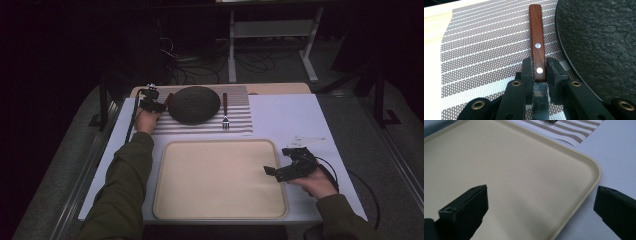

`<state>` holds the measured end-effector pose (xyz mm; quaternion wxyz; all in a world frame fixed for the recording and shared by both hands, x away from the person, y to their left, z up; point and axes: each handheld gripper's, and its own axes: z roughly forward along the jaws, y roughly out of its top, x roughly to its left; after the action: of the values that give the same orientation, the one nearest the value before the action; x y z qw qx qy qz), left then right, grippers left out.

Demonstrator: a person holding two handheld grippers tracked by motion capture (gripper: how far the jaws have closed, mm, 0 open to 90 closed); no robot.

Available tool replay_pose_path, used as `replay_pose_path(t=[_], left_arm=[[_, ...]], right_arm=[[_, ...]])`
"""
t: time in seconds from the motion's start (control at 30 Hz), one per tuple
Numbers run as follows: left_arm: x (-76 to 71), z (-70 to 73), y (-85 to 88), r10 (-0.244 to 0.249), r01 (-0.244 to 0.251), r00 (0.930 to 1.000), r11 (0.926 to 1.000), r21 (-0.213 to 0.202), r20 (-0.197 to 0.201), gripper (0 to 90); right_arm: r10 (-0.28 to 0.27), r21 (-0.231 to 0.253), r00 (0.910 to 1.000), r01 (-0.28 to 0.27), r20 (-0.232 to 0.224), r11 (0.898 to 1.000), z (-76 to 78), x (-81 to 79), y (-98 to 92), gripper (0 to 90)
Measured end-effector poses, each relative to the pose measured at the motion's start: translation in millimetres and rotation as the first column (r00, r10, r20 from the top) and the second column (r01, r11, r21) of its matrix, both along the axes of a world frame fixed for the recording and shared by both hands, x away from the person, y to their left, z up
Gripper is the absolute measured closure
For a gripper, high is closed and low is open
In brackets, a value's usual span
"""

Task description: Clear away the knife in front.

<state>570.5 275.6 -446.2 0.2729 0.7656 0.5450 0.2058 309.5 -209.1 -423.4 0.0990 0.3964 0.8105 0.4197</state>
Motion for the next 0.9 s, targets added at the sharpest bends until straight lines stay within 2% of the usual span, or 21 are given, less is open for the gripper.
replay_pose_path(t=[0.07, 0.17, 0.23, 0.37, 0.43, 0.53, 0.7, 0.8, 0.9], left_arm=[[0.2, 0.0, 0.5, 0.001, -0.001, 1.0000, 1.0000, -0.006, -0.002, 76.7], [0.0, 0.2, -0.3, -0.007, 0.007, 1.0000, 0.9999, 0.010, 0.000, 76.9], [0.0, 0.0, 0.7, -0.009, 0.009, 1.0000, 1.0000, 0.000, 0.001, 77.4], [1.2, -0.2, 5.8, -0.009, 0.009, 0.9999, 0.9990, -0.043, -0.010, 77.8], [1.4, -0.3, 7.1, -0.015, 0.015, 0.9999, 0.9987, -0.049, -0.009, 77.8], [1.1, -0.2, 6.4, -0.030, 0.030, 0.9995, 0.9991, -0.031, -0.003, 77.9], [1.5, 0.4, 9.6, -0.047, 0.046, 0.9989, 0.9979, -0.045, -0.009, 78.0], [1.0, 2.0, 12.0, -0.060, 0.060, 0.9980, 0.9979, -0.022, -0.016, 78.0], [1.8, 2.3, 18.9, -0.072, 0.069, 0.9967, 0.9947, -0.076, -0.037, 77.8]], right_arm=[[0.002, 0.000, 1.0000, -0.002, 0.000, 1.000, -0.1, 0.0, 0.3, 0.0], [0.001, 0.000, 1.0000, -0.001, -0.002, 1.000, -0.3, 0.1, 0.7, 0.0], [0.002, 0.001, 1.0000, -0.002, -0.003, 1.000, -0.4, 0.2, 0.7, 0.0], [0.003, 0.002, 1.0000, -0.003, -0.004, 1.000, -0.5, 0.2, 0.2, 0.0], [0.002, 0.003, 1.0000, -0.002, -0.004, 1.000, -0.6, 0.1, 0.0, 0.0], [0.001, 0.004, 1.0000, -0.001, -0.005, 1.000, -0.7, 0.2, -0.1, 0.0], [0.000, 0.005, 1.0000, 0.000, -0.005, 1.000, -0.5, 0.0, -0.2, 0.0], [0.000, 0.006, 1.0000, 0.000, -0.005, 1.000, -0.5, 0.3, -0.3, 0.0], [-0.001, 0.007, 1.0000, 0.001, -0.004, 1.000, -0.5, 0.4, -0.3, 0.0]])
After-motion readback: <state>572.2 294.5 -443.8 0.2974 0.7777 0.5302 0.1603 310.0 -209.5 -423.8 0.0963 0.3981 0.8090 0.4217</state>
